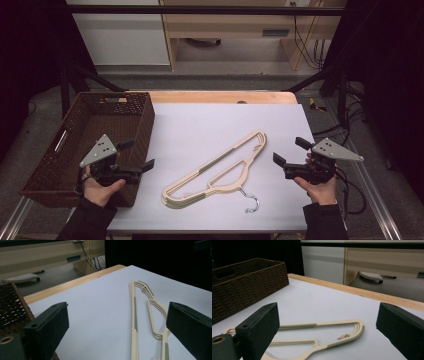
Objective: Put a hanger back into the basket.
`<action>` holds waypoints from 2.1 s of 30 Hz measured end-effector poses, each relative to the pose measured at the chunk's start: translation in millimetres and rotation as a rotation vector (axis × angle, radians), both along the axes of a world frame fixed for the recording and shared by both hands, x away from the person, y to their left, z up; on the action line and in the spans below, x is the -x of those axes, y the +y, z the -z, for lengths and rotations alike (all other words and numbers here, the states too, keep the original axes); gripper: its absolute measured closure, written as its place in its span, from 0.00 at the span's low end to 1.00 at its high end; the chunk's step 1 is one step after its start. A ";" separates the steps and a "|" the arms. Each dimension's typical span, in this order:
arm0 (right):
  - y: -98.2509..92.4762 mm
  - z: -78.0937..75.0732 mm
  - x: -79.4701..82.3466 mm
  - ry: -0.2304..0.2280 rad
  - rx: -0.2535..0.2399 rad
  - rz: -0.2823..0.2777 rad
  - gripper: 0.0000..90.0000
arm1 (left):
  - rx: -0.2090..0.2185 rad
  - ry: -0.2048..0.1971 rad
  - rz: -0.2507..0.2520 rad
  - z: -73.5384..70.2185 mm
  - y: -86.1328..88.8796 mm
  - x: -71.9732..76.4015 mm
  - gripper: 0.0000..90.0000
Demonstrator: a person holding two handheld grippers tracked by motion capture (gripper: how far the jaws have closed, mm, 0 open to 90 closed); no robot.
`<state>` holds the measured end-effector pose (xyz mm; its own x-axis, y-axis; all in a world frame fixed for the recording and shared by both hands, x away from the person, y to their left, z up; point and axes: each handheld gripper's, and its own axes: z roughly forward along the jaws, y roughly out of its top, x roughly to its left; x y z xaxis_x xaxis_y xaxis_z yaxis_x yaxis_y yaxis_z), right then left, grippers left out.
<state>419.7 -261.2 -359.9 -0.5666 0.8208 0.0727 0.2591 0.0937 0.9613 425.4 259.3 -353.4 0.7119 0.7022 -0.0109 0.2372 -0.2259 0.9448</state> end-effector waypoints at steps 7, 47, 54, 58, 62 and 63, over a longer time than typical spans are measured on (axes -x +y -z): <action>1.7 0.4 -0.6 0.011 -0.002 -0.011 0.06 | -0.046 0.030 0.039 -1.4 -11.2 0.5 0.04; 134.7 26.9 -37.1 0.400 0.605 -0.499 0.19 | -0.137 0.091 0.122 20.3 -46.9 6.5 0.06; 145.6 36.9 -43.2 0.451 0.669 -0.540 0.23 | -0.140 0.090 0.124 20.5 -47.1 6.4 0.06; 151.8 41.5 -46.5 0.471 0.692 -0.555 0.25 | -0.140 0.095 0.121 21.7 -46.8 5.4 0.06; 162.0 47.8 -49.6 0.508 0.736 -0.605 0.30 | -0.144 0.094 0.122 21.8 -46.0 4.9 0.06; 163.3 49.0 -50.4 0.510 0.739 -0.614 0.31 | -0.144 0.094 0.122 21.8 -46.0 4.9 0.06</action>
